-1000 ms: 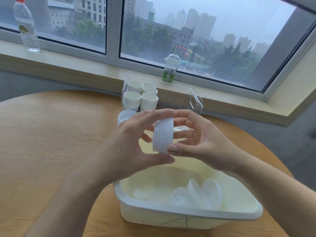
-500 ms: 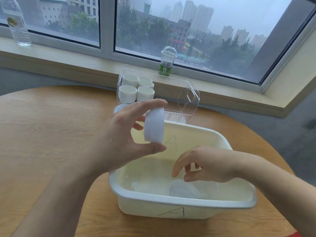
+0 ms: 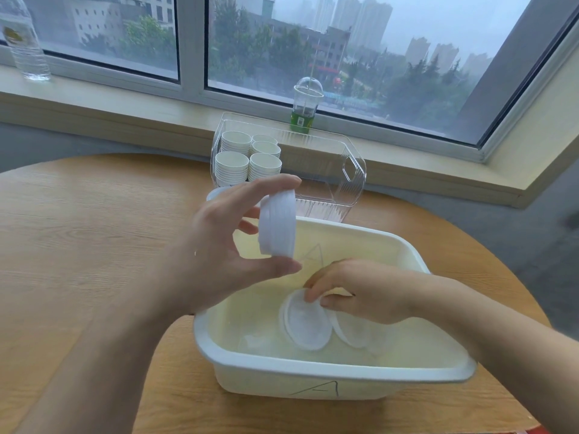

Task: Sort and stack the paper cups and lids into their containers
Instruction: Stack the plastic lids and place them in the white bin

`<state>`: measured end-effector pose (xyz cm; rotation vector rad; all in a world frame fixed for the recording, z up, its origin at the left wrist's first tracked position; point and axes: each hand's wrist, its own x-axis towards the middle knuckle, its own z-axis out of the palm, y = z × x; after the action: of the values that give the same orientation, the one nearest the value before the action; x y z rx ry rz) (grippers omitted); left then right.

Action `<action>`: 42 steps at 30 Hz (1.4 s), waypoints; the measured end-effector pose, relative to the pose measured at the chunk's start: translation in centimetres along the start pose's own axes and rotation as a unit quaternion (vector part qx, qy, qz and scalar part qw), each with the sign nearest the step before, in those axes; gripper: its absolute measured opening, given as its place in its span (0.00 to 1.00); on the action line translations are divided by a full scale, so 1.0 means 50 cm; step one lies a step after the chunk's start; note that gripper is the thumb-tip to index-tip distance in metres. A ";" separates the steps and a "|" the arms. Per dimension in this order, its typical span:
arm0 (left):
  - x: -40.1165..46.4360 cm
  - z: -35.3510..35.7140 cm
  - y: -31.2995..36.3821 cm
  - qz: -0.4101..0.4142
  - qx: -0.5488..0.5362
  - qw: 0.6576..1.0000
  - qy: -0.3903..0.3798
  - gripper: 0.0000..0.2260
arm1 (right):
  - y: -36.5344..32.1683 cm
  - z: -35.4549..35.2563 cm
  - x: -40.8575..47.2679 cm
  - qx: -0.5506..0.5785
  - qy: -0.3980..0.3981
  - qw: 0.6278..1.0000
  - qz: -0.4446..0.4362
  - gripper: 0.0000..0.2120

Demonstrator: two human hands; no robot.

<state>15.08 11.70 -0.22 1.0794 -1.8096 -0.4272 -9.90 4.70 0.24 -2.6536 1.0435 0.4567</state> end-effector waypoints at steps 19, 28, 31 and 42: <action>-0.006 -0.018 -0.005 -0.014 0.007 1.000 0.009 0.39 | -0.042 0.006 0.038 -0.114 -0.014 0.993 -0.024 0.46; -0.008 -0.031 -0.003 -0.018 0.003 1.000 0.015 0.38 | -0.011 -0.032 -0.022 0.144 0.114 0.983 -0.010 0.43; -0.010 -0.034 -0.001 -0.023 0.001 1.000 0.020 0.38 | 0.004 -0.045 -0.048 0.229 0.158 0.960 -0.019 0.44; -0.009 -0.011 0.028 0.028 0.015 0.999 0.019 0.38 | -0.049 -0.067 -0.055 0.395 0.306 0.862 -0.082 0.43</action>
<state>14.96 12.92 0.75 1.0477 -1.8134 -0.3443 -9.44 6.96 4.65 -2.0834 0.8595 -0.7566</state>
